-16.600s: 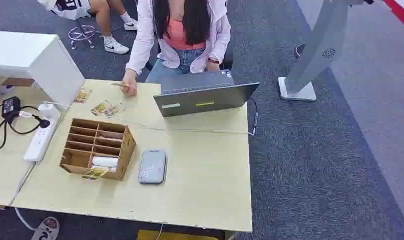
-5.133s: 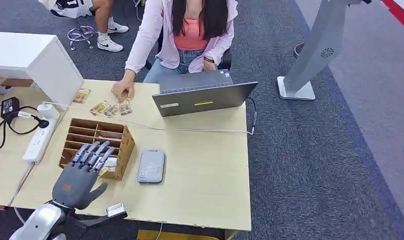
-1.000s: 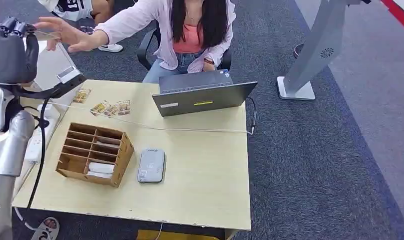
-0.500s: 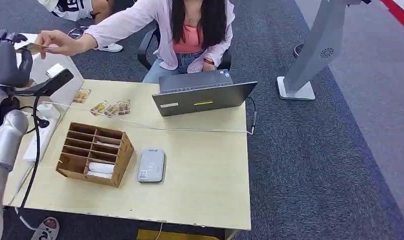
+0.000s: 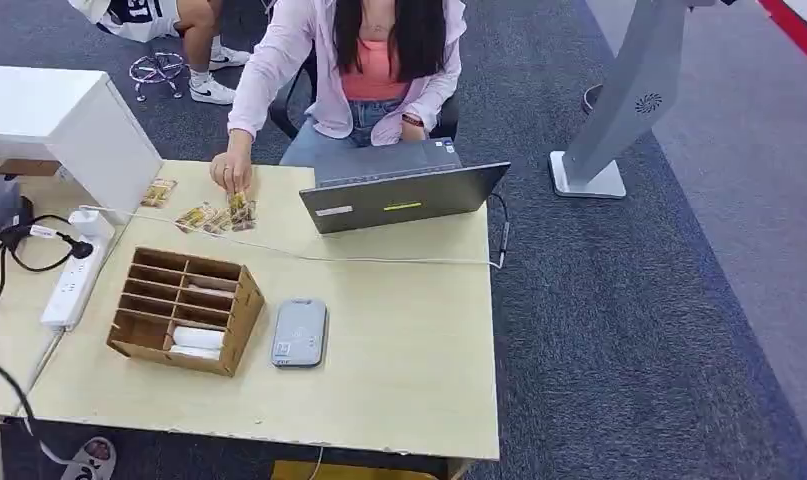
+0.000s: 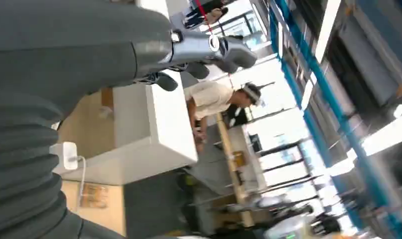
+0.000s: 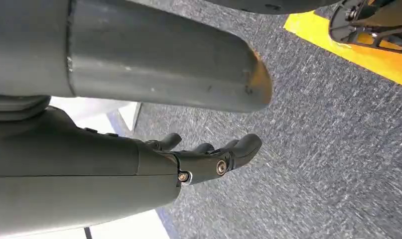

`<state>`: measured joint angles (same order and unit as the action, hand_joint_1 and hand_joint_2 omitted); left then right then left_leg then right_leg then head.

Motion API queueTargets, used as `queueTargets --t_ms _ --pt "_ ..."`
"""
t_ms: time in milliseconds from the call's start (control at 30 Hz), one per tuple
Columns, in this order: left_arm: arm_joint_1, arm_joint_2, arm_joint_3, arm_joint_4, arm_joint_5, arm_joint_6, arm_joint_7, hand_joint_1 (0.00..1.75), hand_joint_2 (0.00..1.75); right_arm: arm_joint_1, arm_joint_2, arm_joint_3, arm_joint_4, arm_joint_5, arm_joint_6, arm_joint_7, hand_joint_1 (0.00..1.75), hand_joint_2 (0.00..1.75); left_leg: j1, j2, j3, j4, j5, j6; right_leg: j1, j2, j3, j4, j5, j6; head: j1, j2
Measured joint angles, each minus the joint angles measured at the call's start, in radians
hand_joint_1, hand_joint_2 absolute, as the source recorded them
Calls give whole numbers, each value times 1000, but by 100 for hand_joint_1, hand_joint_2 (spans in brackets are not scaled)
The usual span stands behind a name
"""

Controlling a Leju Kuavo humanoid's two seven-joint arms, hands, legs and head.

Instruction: Pass the card to the sensor for recognition and then transmit it.

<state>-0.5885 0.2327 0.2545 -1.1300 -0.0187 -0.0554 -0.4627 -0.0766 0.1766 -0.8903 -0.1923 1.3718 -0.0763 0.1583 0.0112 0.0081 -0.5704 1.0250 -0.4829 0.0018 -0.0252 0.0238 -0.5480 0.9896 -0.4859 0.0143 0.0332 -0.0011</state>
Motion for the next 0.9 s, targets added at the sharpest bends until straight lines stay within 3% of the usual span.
queueTargets --t_ms 100,233,300,367,433,467,600,700,833,867,900 --pt "108 16 150 -115 89 -65 -2 0 175 7 0 -3 0 0 0 0 0 0 0 -2 -1 0 0 0 0 -3 -2 0 -1 0 -2 0" --pt "163 22 237 -185 121 -78 6 0 175 3 0 -11 0 0 0 0 0 0 1 -11 -2 0 1 0 1 -13 2 0 -2 -2 0 0" --pt "198 34 311 -201 304 -95 37 0 175 0 1 -13 0 3 0 0 0 0 1 -8 -2 -1 0 0 1 -10 4 1 -2 -2 3 0" --pt "245 76 448 -191 516 -156 87 0 175 2 3 -16 0 4 -1 0 0 0 1 2 1 -1 -2 -3 1 1 2 2 -2 -3 0 0" --pt "270 120 589 -106 664 -219 132 0 175 8 3 -18 0 6 -2 0 0 0 1 3 2 -1 -3 -3 1 2 1 2 -3 -4 0 0" --pt "287 159 670 -30 722 -250 137 0 0 9 4 -18 0 2 -2 -1 0 0 1 3 3 -1 -3 -4 1 2 0 2 -4 -5 -1 0" --pt "354 229 855 259 777 -294 61 0 0 8 5 -34 0 -30 -8 0 0 0 1 -5 3 -1 -4 -4 1 -5 0 2 -9 -6 -3 0" --pt "400 228 915 421 776 -283 16 0 0 6 5 -52 0 -46 -6 0 0 0 2 -10 2 -1 -4 -4 2 -12 2 2 -10 -5 -2 0" --pt "440 202 945 554 775 -236 11 0 0 6 3 -71 0 -61 0 -2 0 0 0 -11 2 -1 -3 -3 0 -13 5 1 -9 -5 -2 0" --pt "445 192 946 570 774 -228 11 0 175 7 2 -73 0 -63 0 -3 0 0 0 -11 1 -1 -3 -3 1 -13 4 1 -8 -4 -2 0" --pt "449 183 947 590 770 -218 10 0 175 6 1 -75 -1 -64 0 -3 0 175 1 -11 1 -1 -3 -3 1 -13 5 1 -8 -4 0 0"
